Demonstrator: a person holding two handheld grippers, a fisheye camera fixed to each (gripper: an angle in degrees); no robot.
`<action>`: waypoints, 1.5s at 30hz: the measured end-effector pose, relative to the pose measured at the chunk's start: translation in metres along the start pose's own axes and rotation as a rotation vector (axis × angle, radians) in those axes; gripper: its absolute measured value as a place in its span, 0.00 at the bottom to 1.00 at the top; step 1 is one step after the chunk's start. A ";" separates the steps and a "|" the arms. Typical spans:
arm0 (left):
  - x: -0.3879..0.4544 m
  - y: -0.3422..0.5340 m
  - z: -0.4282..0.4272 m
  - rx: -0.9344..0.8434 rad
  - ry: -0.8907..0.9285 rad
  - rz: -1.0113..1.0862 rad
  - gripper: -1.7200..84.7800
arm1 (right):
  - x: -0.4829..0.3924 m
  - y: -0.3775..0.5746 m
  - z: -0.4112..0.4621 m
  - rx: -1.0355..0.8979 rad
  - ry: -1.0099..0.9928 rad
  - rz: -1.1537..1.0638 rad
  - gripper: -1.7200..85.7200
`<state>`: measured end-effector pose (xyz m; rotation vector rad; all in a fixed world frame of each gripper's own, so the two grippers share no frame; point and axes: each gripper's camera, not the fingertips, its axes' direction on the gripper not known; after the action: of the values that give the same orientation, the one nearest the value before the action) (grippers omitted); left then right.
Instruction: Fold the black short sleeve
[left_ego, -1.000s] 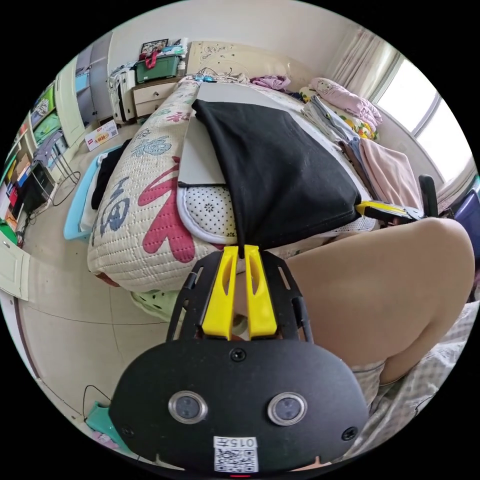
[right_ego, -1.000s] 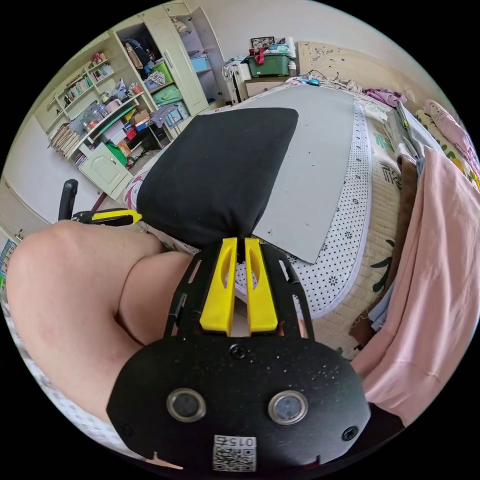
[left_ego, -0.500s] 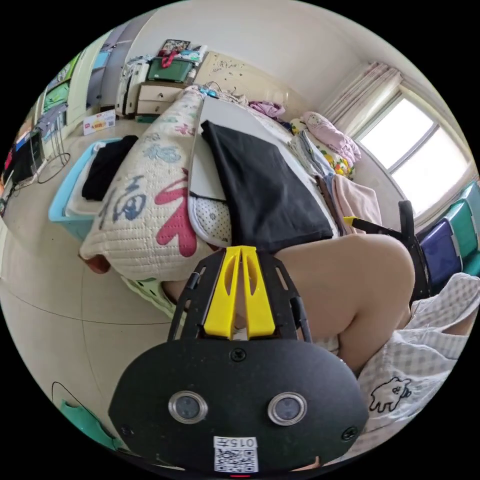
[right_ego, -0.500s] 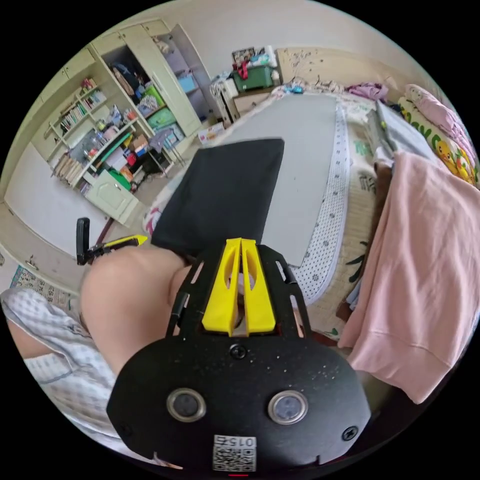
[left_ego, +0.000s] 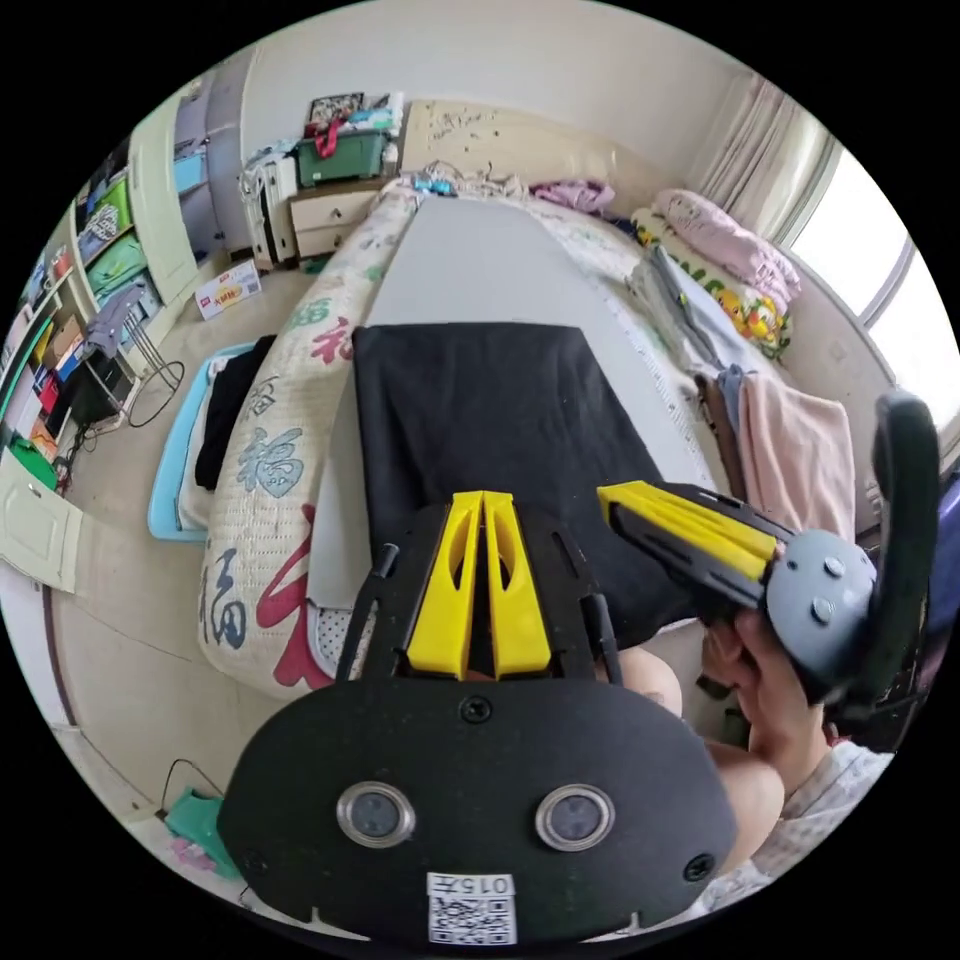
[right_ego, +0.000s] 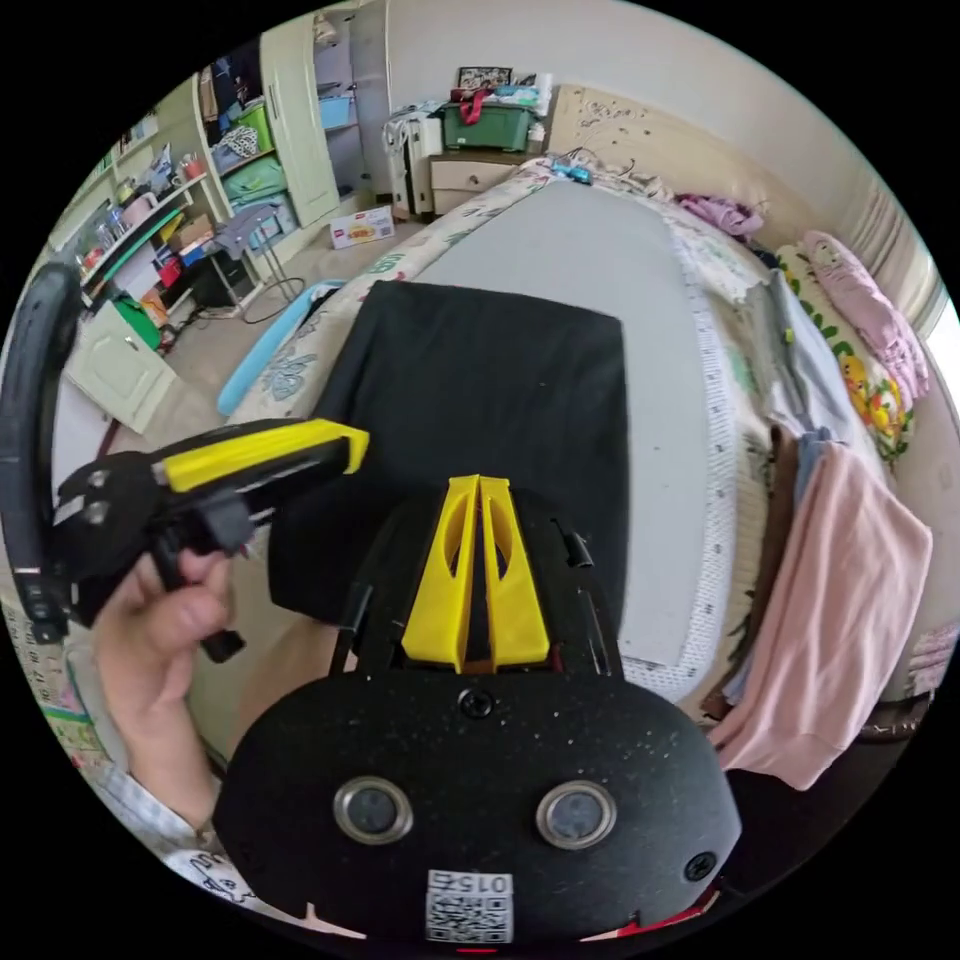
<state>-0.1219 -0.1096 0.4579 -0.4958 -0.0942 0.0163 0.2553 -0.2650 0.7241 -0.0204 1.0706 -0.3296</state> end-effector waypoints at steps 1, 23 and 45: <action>0.006 -0.009 0.009 -0.048 -0.036 0.001 0.01 | -0.001 -0.004 0.005 -0.003 -0.020 0.032 0.01; 0.010 -0.015 0.012 0.055 0.010 -0.142 0.01 | -0.041 0.002 0.072 0.044 0.224 0.126 0.01; 0.009 -0.017 -0.001 0.076 0.023 -0.142 0.01 | -0.032 0.003 0.097 0.070 0.256 0.134 0.01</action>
<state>-0.1132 -0.1246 0.4660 -0.4125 -0.1061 -0.1245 0.3257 -0.2676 0.7976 0.1591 1.3064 -0.2529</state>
